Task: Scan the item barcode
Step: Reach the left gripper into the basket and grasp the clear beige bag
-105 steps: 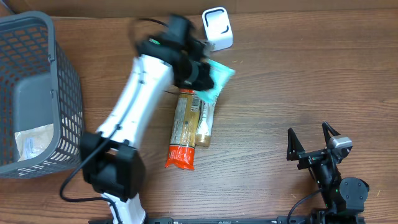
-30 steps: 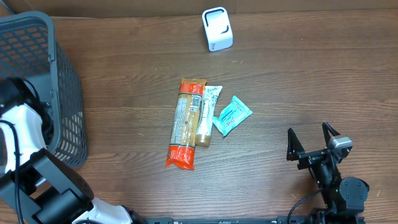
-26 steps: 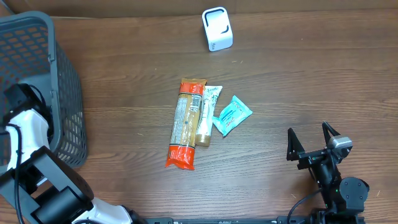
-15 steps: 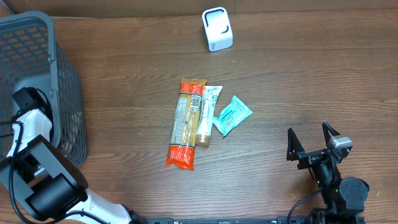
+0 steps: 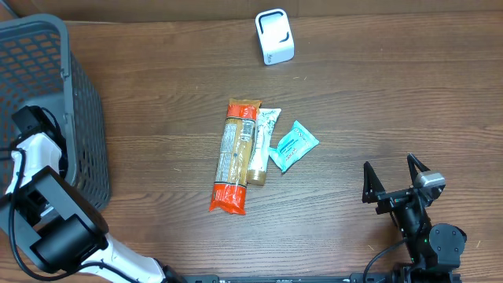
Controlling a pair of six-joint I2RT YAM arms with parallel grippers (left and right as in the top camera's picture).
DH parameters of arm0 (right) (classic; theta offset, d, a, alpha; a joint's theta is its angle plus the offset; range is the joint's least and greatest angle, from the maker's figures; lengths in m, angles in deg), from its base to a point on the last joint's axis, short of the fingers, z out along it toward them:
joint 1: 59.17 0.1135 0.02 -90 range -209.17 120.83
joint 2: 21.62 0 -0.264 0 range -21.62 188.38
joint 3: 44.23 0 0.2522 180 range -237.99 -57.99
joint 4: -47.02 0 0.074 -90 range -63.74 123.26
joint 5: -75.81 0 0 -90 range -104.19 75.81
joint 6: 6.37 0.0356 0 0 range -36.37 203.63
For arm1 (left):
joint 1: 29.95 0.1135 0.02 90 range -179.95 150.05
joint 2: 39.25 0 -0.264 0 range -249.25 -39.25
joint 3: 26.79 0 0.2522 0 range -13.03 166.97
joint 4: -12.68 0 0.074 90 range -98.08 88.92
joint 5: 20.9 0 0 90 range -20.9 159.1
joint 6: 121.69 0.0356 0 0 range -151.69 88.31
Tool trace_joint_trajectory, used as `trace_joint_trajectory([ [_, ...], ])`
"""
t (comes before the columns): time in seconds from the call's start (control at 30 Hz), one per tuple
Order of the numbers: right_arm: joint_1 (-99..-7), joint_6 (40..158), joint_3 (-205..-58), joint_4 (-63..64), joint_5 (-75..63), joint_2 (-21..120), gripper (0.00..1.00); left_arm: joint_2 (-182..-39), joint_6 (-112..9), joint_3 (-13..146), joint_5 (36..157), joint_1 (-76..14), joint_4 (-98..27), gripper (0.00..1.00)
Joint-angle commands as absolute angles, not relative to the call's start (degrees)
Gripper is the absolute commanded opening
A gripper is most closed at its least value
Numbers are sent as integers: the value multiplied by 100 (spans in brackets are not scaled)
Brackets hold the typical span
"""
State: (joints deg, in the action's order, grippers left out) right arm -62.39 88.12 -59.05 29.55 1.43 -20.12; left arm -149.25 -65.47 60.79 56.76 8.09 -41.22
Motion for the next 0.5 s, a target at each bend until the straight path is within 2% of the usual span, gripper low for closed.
trace_joint_trajectory([
  [0.0, -6213, 8808, -5853, 2984, 91, -2029, 100, -15259, -5671, 6331, 6334, 801, -4550, 13],
  [0.07, -6213, 8808, -5853, 2984, 91, -2029, 100, -15183, -5559, 6881, 6496, 801, -4924, 9],
  [0.2, -6213, 8808, -5853, 2984, 91, -2029, 100, -15043, -5459, 7930, 6749, 801, -5575, 9],
  [0.47, -6213, 8808, -5853, 2984, 91, -2029, 100, -14617, -4818, 10558, 7539, 794, -6839, 13],
])
